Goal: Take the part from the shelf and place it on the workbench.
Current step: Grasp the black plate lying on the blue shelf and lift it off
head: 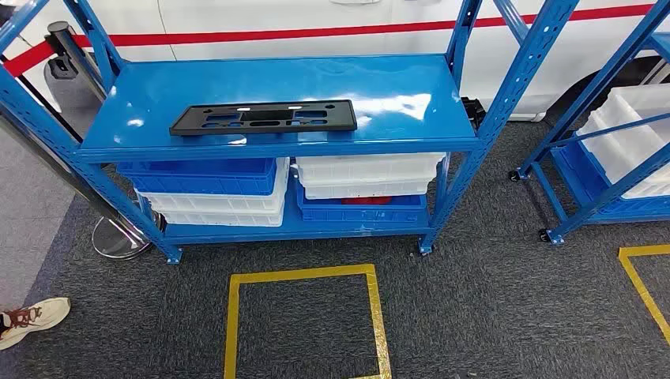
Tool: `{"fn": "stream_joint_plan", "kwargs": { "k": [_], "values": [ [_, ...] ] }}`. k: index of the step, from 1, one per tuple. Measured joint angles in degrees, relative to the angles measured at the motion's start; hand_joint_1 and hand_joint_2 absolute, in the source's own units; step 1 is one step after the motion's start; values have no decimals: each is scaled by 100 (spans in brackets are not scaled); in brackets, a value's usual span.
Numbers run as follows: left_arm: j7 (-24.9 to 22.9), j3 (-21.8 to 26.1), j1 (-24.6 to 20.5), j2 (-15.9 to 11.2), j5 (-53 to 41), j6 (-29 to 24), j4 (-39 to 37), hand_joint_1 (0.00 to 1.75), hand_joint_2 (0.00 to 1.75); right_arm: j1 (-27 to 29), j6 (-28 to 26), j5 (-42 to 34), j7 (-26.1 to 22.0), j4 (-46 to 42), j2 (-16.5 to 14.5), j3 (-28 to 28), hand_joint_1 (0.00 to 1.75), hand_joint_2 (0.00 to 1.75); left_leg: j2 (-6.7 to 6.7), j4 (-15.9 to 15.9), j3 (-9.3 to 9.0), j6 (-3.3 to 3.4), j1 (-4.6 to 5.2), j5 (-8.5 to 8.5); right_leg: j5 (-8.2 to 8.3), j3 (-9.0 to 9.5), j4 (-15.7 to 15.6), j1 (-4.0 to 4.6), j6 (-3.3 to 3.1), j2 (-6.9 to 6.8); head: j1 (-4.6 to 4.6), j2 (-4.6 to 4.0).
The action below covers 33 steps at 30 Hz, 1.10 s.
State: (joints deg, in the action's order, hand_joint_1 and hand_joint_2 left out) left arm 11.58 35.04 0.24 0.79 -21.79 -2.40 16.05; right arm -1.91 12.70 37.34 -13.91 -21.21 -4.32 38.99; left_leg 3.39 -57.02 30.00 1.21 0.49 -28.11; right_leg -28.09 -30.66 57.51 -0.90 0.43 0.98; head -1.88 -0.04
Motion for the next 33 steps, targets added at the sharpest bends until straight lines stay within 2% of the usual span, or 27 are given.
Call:
{"fn": "stream_joint_plan", "kwargs": {
  "k": [6, 10, 13, 14, 15, 17, 18, 19, 20, 22, 23, 25, 27, 29, 30, 31, 33],
  "values": [
    [42, 148, -37, 1, -100, 10, -40, 0, 0, -21, 301, -489, -306, -717, -41, -323, 0, 0, 0, -1, 0, 0, 0, 0, 0, 2, -1, 0, 0, 0, 0, 0],
    [86, 255, -64, 3, -163, 21, -58, 0, 0, -42, 551, -875, -511, -1394, -93, -609, 0, 175, -3, -54, 15, 50, 37, -21, 15, 8, -33, -42, 55, 0, -2, 0],
    [108, 331, -79, 13, -209, 28, -68, 0, 0, -79, 738, -1151, -660, -1960, -122, -833, 0, 175, -18, 62, -53, 113, -7, 37, -14, 22, -12, -24, 105, -12, 3, 0],
    [115, 354, -84, 20, -223, 31, -73, 0, 0, -96, 803, -1245, -711, -2153, -130, -908, 0, 175, -27, 119, -93, 139, -28, 66, -98, -37, 125, -15, 118, -21, 8, 0],
    [120, 376, -90, 28, -238, 33, -78, 0, 0, -110, 865, -1332, -759, -2333, -135, -978, 0, 175, -36, 160, -129, 157, -48, 87, -229, -154, 370, -10, 127, -31, 16, 0],
    [127, 430, -101, 39, -267, 37, -92, 0, 0, -126, 996, -1510, -847, -2688, -149, -1125, 0, 175, -44, 169, -146, 171, -43, 87, -547, -576, 1156, -14, 138, -43, 24, 0],
    [129, 456, -105, 43, -281, 37, -100, 0, 0, -127, 1055, -1593, -888, -2858, -154, -1191, 0, 175, -39, 164, -153, 170, -41, 76, -608, -766, 1464, -20, 144, -45, 25, 0],
    [133, 481, -107, 47, -294, 37, -108, 0, 0, -127, 1117, -1682, -930, -3040, -159, -1256, 0, 131, -29, 158, -167, 164, -40, 58, -559, -878, 1598, -26, 148, -47, 25, 0],
    [138, 504, -108, 53, -307, 37, -117, 0, 0, -130, 1179, -1770, -978, -3226, -162, -1319, 0, 87, -17, 148, -191, 152, -40, 33, -389, -870, 1489, -31, 147, -49, 25, 0],
    [153, 549, -111, 69, -335, 37, -132, 0, 0, -149, 1296, -1936, -1068, -3582, -165, -1443, 0, 0, 5, 113, -247, 113, -45, -41, 81, -608, 809, -37, 130, -42, 26, 0],
    [164, 576, -117, 77, -349, 37, -142, 0, 0, -165, 1358, -2019, -1111, -3755, -169, -1509, 0, 0, 11, 87, -253, 86, -41, -81, 230, -472, 495, -29, 114, -18, 27, 0],
    [184, 626, -145, 86, -376, 37, -160, 0, 0, -193, 1472, -2174, -1193, -4089, -184, -1636, 0, 0, 22, 32, -213, 23, -43, -137, 279, -349, 162, -6, 66, 22, 26, 0],
    [195, 674, -168, 89, -400, 37, -174, 0, 0, -202, 1581, -2316, -1264, -4420, -219, -1753, 0, 0, 35, 9, -168, -40, -51, -163, 228, -352, 113, 5, 11, 23, 27, 0],
    [206, 730, -177, 97, -419, 37, -185, 0, 0, -223, 1719, -2491, -1359, -4809, -262, -1893, 0, 0, -46, -109, -125, -109, -54, -258, 217, -317, 76, -14, -50, -3, 22, -1],
    [213, 760, -187, 102, -434, 37, -190, 0, 0, -250, 1803, -2597, -1419, -5028, -282, -1976, 0, 0, -115, -329, -24, -145, -58, -374, 210, -288, 54, -28, -81, -23, 15, -1],
    [220, 785, -198, 107, -448, 37, -195, 0, 0, -281, 1880, -2695, -1475, -5217, -293, -2053, 0, 0, -188, -669, 152, -174, -72, -520, 198, -259, 47, -31, -105, -48, 10, -1],
    [231, 837, -222, 109, -478, 37, -199, 0, 0, -317, 2027, -2876, -1562, -5568, -319, -2187, 0, 0, -250, -1459, 617, -222, -106, -769, 162, -217, 48, -34, -127, -107, 7, 0]
  ]
}}
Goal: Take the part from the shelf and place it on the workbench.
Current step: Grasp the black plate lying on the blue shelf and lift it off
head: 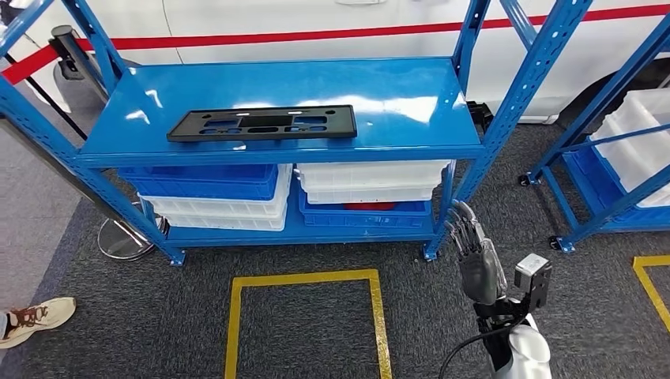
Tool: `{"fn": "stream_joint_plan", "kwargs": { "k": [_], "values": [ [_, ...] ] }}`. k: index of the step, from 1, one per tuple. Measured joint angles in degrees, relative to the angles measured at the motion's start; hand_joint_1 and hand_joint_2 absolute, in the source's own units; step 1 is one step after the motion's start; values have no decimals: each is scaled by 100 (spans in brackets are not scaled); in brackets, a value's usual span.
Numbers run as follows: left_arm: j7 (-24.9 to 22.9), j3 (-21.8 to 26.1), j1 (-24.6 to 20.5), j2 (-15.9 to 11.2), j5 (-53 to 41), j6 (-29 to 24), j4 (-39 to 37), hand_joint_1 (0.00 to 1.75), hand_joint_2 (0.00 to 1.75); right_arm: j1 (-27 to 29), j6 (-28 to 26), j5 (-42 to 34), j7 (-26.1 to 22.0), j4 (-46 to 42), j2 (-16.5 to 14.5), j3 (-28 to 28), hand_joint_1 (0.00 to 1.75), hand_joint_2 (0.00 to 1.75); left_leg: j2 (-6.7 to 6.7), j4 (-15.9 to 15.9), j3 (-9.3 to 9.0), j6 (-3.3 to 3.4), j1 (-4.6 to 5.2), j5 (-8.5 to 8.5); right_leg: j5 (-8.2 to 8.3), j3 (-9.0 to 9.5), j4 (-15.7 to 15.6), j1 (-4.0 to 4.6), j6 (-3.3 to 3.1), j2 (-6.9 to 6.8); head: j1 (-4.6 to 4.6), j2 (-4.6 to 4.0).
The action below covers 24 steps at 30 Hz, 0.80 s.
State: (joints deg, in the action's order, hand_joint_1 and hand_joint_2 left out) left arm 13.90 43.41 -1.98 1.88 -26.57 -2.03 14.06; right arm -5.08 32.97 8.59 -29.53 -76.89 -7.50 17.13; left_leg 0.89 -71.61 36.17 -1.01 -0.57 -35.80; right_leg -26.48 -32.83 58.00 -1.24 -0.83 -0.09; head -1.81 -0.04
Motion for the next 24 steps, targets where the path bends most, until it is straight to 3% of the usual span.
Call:
{"fn": "stream_joint_plan", "kwargs": {
  "k": [1, 2, 4, 6, 7, 11, 13, 15, 16, 17, 18, 19, 21, 23, 24],
  "values": [
    [4, 26, -3, 0, -15, 0, -1, 0, 0, -4, 72, -87, -43, -172, -16, -60, 0, 0, -11, -222, 165, -18, -16, 3, -21, 23, 2, -4, 2, -28, -1, 0],
    [8, 53, 0, 0, -29, 0, -2, 0, 0, -12, 144, -175, -83, -344, -35, -117, 0, 0, -22, -224, 227, -33, -32, 124, -43, 49, 6, -11, 11, -45, -1, 0],
    [19, 104, 6, 1, -62, -1, -3, 0, 0, -51, 298, -367, -180, -720, -74, -252, 0, 0, -61, 399, 39, -55, -65, 618, -98, 114, 21, -33, 59, -61, -1, 0],
    [37, 159, -7, 7, -95, -3, -16, 0, 0, -105, 452, -553, -272, -1096, -105, -395, 0, 0, -96, 1056, -216, -41, -61, 918, -149, 145, 52, -28, 129, -68, -5, 0],
    [46, 189, -15, 10, -113, -5, -23, 0, 0, -126, 529, -642, -316, -1280, -120, -467, 0, 0, -101, 1201, -269, -14, -51, 942, -159, 140, 60, -15, 163, -71, -5, 0],
    [69, 298, -20, 20, -192, -19, -35, 0, 0, -187, 845, -995, -493, -1996, -164, -735, 0, 0, -65, 1257, -276, 163, -32, 930, -230, 108, 125, -26, 263, -81, 1, 0],
    [81, 352, -30, 26, -235, -20, -36, 0, 0, -219, 1007, -1172, -585, -2360, -179, -862, 0, 0, -58, 1278, -289, 237, -30, 938, -513, -106, 588, -29, 280, -61, 4, 0],
    [101, 408, -42, 27, -281, -20, -39, 0, 0, -230, 1168, -1341, -675, -2693, -193, -980, 0, 0, -49, 1278, -293, 284, 4, 927, -839, -505, 1364, -6, 273, -49, 5, 0],
    [111, 437, -44, 28, -307, -19, -41, 0, 0, -229, 1242, -1421, -717, -2844, -200, -1031, 0, 0, -43, 1278, -301, 300, 28, 920, -900, -662, 1643, 6, 260, -46, 4, 0],
    [122, 467, -44, 28, -332, -19, -45, 0, 0, -228, 1316, -1505, -763, -2994, -206, -1076, 0, 0, -32, 1278, -315, 315, 56, 911, -845, -730, 1725, 25, 232, -43, 5, 0],
    [137, 496, -44, 28, -360, -19, -48, 0, 0, -229, 1391, -1593, -809, -3149, -212, -1116, 0, 0, -20, 1278, -337, 328, 89, 901, -679, -684, 1574, 52, 183, -39, 4, 0],
    [152, 522, -45, 30, -387, -19, -51, 0, 0, -232, 1464, -1682, -856, -3298, -217, -1151, 0, 0, -6, 1279, -364, 344, 119, 889, -441, -541, 1231, 91, 107, -28, 4, 0],
    [185, 568, -55, 57, -443, -19, -69, 0, 0, -248, 1617, -1863, -951, -3585, -230, -1223, 0, 0, 19, 1280, -399, 355, 161, 866, -95, -214, 489, 177, -88, 2, -11, 0],
    [201, 608, -69, 81, -481, -19, -87, 0, 0, -265, 1726, -1991, -1008, -3787, -245, -1278, 0, 0, 29, 1284, -389, 331, 157, 859, -28, -81, 161, 230, -190, 18, -29, 0],
    [205, 626, -77, 78, -493, -20, -90, 0, 0, -270, 1752, -2027, -1018, -3862, -251, -1298, 0, 0, 31, 1293, -386, 311, 154, 861, -18, -70, 110, 236, -188, 16, -34, 0]
  ]
}}
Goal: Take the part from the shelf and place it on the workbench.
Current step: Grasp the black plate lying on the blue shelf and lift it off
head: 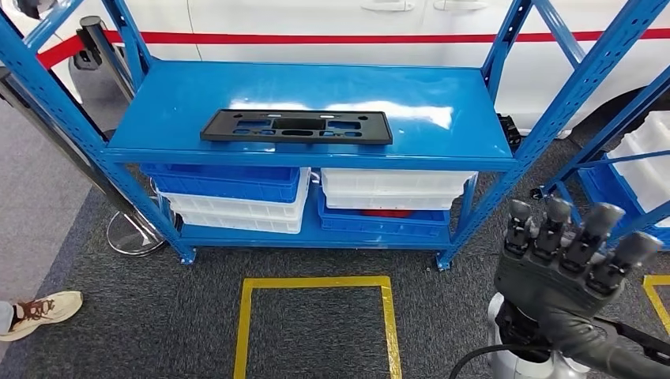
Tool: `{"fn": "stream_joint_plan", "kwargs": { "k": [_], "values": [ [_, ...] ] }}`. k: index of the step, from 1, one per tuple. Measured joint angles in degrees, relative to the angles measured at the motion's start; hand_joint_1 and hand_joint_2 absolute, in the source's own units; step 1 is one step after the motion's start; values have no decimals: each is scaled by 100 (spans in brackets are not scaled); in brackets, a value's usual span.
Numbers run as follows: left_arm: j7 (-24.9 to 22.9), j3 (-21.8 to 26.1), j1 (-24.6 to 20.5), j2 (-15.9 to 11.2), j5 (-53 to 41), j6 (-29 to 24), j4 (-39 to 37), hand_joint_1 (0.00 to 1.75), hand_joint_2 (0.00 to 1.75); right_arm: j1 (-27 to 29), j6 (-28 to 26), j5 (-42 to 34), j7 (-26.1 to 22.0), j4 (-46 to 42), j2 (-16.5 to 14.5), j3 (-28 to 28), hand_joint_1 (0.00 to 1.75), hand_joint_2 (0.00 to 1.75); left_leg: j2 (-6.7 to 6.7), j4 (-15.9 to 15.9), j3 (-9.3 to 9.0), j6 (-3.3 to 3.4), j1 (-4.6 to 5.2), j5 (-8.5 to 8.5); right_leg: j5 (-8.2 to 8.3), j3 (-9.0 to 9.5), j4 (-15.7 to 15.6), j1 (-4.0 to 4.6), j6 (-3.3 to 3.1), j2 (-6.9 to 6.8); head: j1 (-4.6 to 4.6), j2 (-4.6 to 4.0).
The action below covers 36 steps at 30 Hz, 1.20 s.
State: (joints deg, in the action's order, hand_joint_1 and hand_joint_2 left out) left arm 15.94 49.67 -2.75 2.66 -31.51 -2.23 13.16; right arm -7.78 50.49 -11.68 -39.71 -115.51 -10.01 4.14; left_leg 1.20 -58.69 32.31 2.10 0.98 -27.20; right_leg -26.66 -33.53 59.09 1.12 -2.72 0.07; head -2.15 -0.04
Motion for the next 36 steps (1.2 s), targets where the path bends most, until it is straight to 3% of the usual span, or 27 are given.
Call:
{"fn": "stream_joint_plan", "kwargs": {
  "k": [3, 6, 8, 9, 11, 12, 14, 17, 19, 22, 23, 24, 27, 29, 31, 33, 34, 36],
  "values": [
    [2, 31, -4, -15, -26, -5, -2, 0, 0, -5, 17, -37, -1, -146, -20, -55, 0, 0, -18, -130, 34, -90, 4, -122, 65, 109, -196, -85, 52, -24, -4, -1],
    [10, 49, -2, -13, -28, -10, -4, 0, 0, -4, 18, -51, -1, -195, -48, -88, 0, 0, -41, -1042, 459, -247, -94, -590, 88, 167, -276, -140, 82, -65, -17, -1],
    [34, 67, 8, -14, -27, -14, -4, 0, 0, 0, 19, -52, -1, -197, -53, -95, 0, 0, -64, -1452, 680, -349, -182, -666, 69, 165, -258, -178, 118, -75, -17, 0],
    [52, 75, 12, -14, -27, -15, -4, 0, 0, -1, 21, -52, -1, -196, -55, -100, 0, 0, -77, -1349, 641, -401, -224, -540, 51, 166, -236, -209, 151, -75, -17, 0],
    [84, 85, 11, -11, -28, -15, -6, 0, 0, -3, 31, -52, -1, -196, -59, -111, 0, 0, -99, -688, 328, -511, -296, -179, -13, 165, -150, -274, 253, -73, -18, 0],
    [94, 91, 7, -4, -29, -14, -12, 0, 0, -6, 40, -52, -1, -196, -62, -116, 0, 0, -92, -377, 179, -524, -310, -68, -52, 150, -87, -285, 312, -70, -27, 0],
    [103, 107, 0, 11, -28, -12, -25, 0, 0, -12, 69, -51, 1, -198, -68, -125, 0, 0, -71, -131, 69, -448, -298, -49, -88, 118, -14, -276, 409, -62, -33, 0],
    [104, 122, 7, 14, -28, -13, -31, 0, 0, -15, 98, -49, 3, -201, -72, -134, 0, 0, -60, -134, 88, -263, -271, -41, -106, 111, -1, -291, 482, -56, -27, 0],
    [104, 127, 8, 14, -31, -17, -31, 0, 0, -16, 104, -49, 2, -201, -72, -134, 0, 0, -62, -110, 81, -182, -265, -26, -325, -22, 316, -299, 502, -55, -24, 0],
    [105, 133, 7, 15, -42, -20, -31, 0, 0, -6, 115, -49, 2, -195, -72, -134, 0, 0, -65, -106, 85, -115, -208, -28, -806, -546, 1392, -260, 483, -49, -24, 0],
    [106, 135, 9, 16, -46, -20, -31, 0, 0, -1, 118, -49, 2, -191, -72, -134, 0, 0, -64, -106, 80, -101, -180, -33, -826, -657, 1591, -239, 455, -47, -25, 0],
    [106, 139, 10, 16, -49, -20, -31, 0, 0, 3, 120, -49, 2, -188, -72, -134, 0, 0, -60, -106, 69, -87, -150, -39, -735, -672, 1583, -210, 410, -42, -25, 0],
    [110, 144, 5, 29, -62, -18, -34, 0, 0, 6, 124, -39, 2, -187, -72, -134, 0, 0, -37, -99, 20, -54, -72, -65, -163, -244, 608, -85, 158, -14, -38, 0],
    [115, 149, -3, 44, -70, -18, -43, 0, 0, 6, 123, -29, 2, -188, -72, -134, 0, 0, -31, -90, 21, -69, -66, -67, -33, -46, 151, -17, 38, -7, -51, 0],
    [117, 161, -12, 47, -70, -20, -48, 0, 0, 6, 122, -21, 3, -190, -72, -134, 0, 0, -36, -55, 19, -117, -78, -50, -33, -12, 35, 1, 20, -9, -49, 0],
    [117, 170, -15, 39, -61, -19, -48, 0, 0, 7, 123, -18, 3, -188, -72, -136, 0, 0, -48, -88, 15, -173, -69, -106, 23, 71, -125, -45, 50, -32, -49, 0],
    [115, 175, -18, 36, -55, -19, -48, 0, 0, 6, 123, -17, 3, -186, -72, -140, 0, 0, -55, -237, 72, -203, -66, -210, 53, 117, -203, -75, 65, -48, -51, 0],
    [109, 185, -18, 33, -45, -16, -48, 0, 0, 8, 123, -11, 3, -180, -72, -150, 0, 0, -69, -858, 361, -264, -97, -536, 69, 159, -265, -101, 77, -69, -53, 0]
  ]
}}
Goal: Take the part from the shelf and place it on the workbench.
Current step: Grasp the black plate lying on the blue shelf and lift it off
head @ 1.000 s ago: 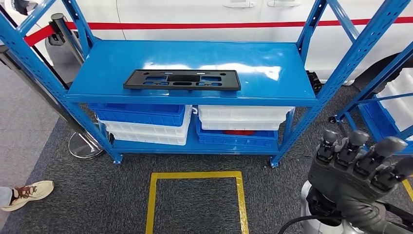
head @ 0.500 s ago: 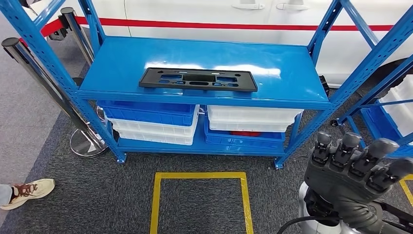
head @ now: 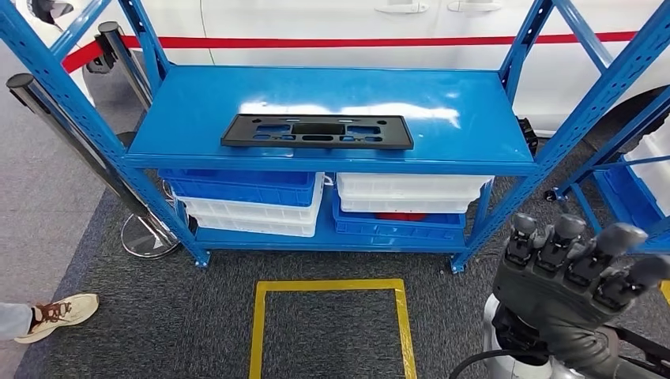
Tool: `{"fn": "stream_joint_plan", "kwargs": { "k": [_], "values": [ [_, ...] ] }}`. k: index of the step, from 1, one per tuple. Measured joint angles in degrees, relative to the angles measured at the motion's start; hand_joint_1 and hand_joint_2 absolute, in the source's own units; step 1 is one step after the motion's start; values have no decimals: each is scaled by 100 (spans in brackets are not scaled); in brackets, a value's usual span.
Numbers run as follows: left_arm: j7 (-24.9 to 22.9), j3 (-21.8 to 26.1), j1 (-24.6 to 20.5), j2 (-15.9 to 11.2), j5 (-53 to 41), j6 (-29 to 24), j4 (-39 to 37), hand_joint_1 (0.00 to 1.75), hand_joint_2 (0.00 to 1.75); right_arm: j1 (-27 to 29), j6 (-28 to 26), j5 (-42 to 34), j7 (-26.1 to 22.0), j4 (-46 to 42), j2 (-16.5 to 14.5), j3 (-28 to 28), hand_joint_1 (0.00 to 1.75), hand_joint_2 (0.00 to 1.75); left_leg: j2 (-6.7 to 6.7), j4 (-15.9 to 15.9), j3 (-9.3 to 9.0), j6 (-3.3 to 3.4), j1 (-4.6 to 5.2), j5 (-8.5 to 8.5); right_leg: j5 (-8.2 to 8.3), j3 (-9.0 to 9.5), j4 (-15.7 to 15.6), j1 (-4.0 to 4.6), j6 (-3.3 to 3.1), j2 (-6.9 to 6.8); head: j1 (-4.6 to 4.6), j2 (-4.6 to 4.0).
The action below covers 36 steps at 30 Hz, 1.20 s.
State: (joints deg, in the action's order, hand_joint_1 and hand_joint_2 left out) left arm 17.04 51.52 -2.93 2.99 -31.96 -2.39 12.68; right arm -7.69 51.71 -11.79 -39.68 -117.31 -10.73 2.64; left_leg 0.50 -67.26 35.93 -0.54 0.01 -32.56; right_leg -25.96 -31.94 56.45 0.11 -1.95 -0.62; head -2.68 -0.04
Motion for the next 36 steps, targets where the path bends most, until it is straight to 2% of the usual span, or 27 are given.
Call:
{"fn": "stream_joint_plan", "kwargs": {
  "k": [1, 2, 3, 4, 5, 6, 8, 10, 12, 14, 16, 17, 18, 19, 21, 22, 23, 25, 27, 28, 29, 31, 32, 33, 34, 36],
  "values": [
    [-4, 7, 3, 0, 1, 2, 0, 0, 0, 3, 0, 5, 0, 6, 0, -5, 0, 0, -3, -355, 178, -32, -26, -142, -4, -1, 4, -3, 2, -7, 1, 0],
    [-7, 14, 8, -1, 3, 4, 0, 0, 0, 6, -1, 10, 0, 14, 0, -8, 0, 0, -6, -581, 297, -65, -53, -191, -11, -3, 13, -9, 11, -9, 0, 0],
    [-12, 20, 14, -4, 7, 11, 0, 0, 0, 7, -2, 14, 0, 22, 0, -9, 0, 0, -9, -618, 325, -96, -76, -134, -23, -3, 28, -21, 26, -9, 2, -1],
    [-19, 25, 16, -8, 11, 25, 0, 0, 0, 7, -4, 16, 1, 29, 0, -11, 0, 0, -14, -429, 241, -125, -99, 26, -41, -2, 52, -40, 50, -6, 1, -1],
    [-27, 28, 15, -13, 15, 45, 0, 0, 0, 7, -7, 17, 1, 35, 0, -14, 0, 0, -22, -68, 71, -152, -123, 241, -68, 1, 88, -60, 84, -4, 1, -1],
    [-38, 32, 11, -16, 17, 69, -1, 0, 0, 6, -10, 22, 1, 38, 0, -17, 0, 0, -27, 293, -104, -170, -133, 384, -100, -4, 131, -68, 123, -2, -1, -1],
    [-53, 42, 1, -18, 19, 102, -3, 0, 0, 4, -15, 36, 0, 41, 0, -28, 0, 0, -21, 737, -315, -116, -137, 506, -149, -32, 219, -59, 192, 3, 2, 0],
    [-58, 60, 3, -17, 20, 115, -4, 0, 0, 3, -24, 46, -1, 43, 1, -40, 0, 0, -5, 771, -320, -7, -119, 488, -152, -52, 245, -47, 235, 5, 7, 0],
    [-61, 77, 8, -19, 22, 139, -4, 0, 0, 3, -36, 48, -1, 44, 2, -50, 0, 0, -7, 791, -324, 70, -125, 505, -207, -70, 298, -57, 275, 9, 10, 0],
    [-64, 85, 3, -22, 27, 166, -4, 0, 0, 6, -42, 43, -2, 43, 2, -56, 0, 0, -11, 815, -329, 129, -137, 523, -474, -251, 711, -74, 322, 18, 16, 0],
    [-67, 91, 0, -25, 32, 177, -4, 0, 0, 19, -46, 38, -2, 45, 2, -57, 0, 0, -11, 816, -322, 156, -122, 522, -825, -608, 1461, -85, 355, 25, 19, 0],
    [-69, 94, 0, -25, 33, 179, -4, 0, 0, 30, -50, 38, -2, 46, 2, -58, 0, 0, -11, 815, -323, 160, -113, 519, -906, -756, 1751, -87, 358, 27, 19, 0],
    [-71, 97, 0, -26, 33, 183, -4, 0, 0, 40, -55, 37, -2, 48, 2, -58, 0, 0, -9, 815, -329, 165, -104, 514, -870, -816, 1844, -86, 349, 29, 19, 0],
    [-74, 101, 1, -26, 33, 188, -4, 0, 0, 47, -59, 35, -2, 48, 2, -59, 0, 0, -5, 814, -342, 168, -96, 508, -725, -769, 1717, -83, 328, 32, 19, 0],
    [-79, 105, 1, -22, 34, 202, -6, 0, 0, 51, -64, 29, -2, 48, 2, -62, 0, 0, 9, 818, -376, 170, -85, 489, -304, -439, 986, -59, 249, 47, 19, 0],
    [-81, 107, 0, -16, 35, 208, -9, 0, 0, 53, -66, 26, -2, 48, 2, -64, 0, 0, 16, 817, -381, 160, -77, 481, -164, -283, 634, -37, 205, 55, 19, 0],
    [-85, 109, -2, -10, 35, 213, -13, 0, 0, 54, -68, 23, -2, 47, 2, -68, 0, 0, 20, 819, -374, 142, -76, 477, -97, -182, 392, -12, 172, 62, 26, 0],
    [-91, 116, -4, -2, 34, 221, -18, 0, 0, 60, -72, 20, -2, 46, 2, -74, 0, 0, 20, 836, -361, 80, -81, 481, -101, -139, 248, 21, 148, 68, 39, 0],
    [-93, 122, -2, -9, 31, 237, -18, 0, 0, 63, -87, 24, -2, 44, 2, -86, 0, 0, 9, 829, -371, 14, -75, 447, -82, -93, 163, -6, 129, 65, 44, 0],
    [-93, 123, -3, -15, 27, 246, -18, 0, 0, 62, -99, 28, -2, 43, 2, -96, 0, 0, 2, 717, -333, -9, -68, 366, -68, -57, 113, -28, 111, 55, 42, 0],
    [-92, 124, -4, -21, 24, 253, -17, 0, 0, 64, -109, 33, -2, 43, 2, -105, 0, 0, -4, 496, -239, -27, -63, 236, -57, -22, 68, -48, 92, 42, 40, 0],
    [-91, 125, 0, -27, 19, 264, -17, 0, 0, 70, -118, 44, -2, 44, 2, -117, 0, 0, -11, -232, 118, -51, -74, -102, -65, 4, 54, -47, 63, 21, 37, 0],
    [-92, 126, 7, -28, 19, 267, -17, 0, 0, 75, -119, 50, -2, 44, 2, -119, 0, 0, -12, -546, 289, -64, -77, -197, -73, 6, 59, -42, 58, 19, 38, 0],
    [-92, 126, 15, -31, 18, 269, -17, 0, 0, 80, -119, 55, -2, 44, 2, -120, 0, 0, -13, -695, 386, -75, -80, -187, -87, 13, 67, -40, 58, 21, 37, 0],
    [-93, 127, 21, -36, 18, 270, -17, 0, 0, 84, -120, 58, -1, 44, 2, -121, 0, 0, -14, -613, 369, -82, -82, -59, -104, 27, 77, -41, 64, 25, 37, 0],
    [-92, 127, 23, -50, 18, 270, -17, 0, 0, 90, -120, 60, 0, 44, 2, -122, 0, 0, -23, 81, 59, -78, -90, 363, -166, 71, 117, -48, 97, 33, 38, 0]
  ]
}}
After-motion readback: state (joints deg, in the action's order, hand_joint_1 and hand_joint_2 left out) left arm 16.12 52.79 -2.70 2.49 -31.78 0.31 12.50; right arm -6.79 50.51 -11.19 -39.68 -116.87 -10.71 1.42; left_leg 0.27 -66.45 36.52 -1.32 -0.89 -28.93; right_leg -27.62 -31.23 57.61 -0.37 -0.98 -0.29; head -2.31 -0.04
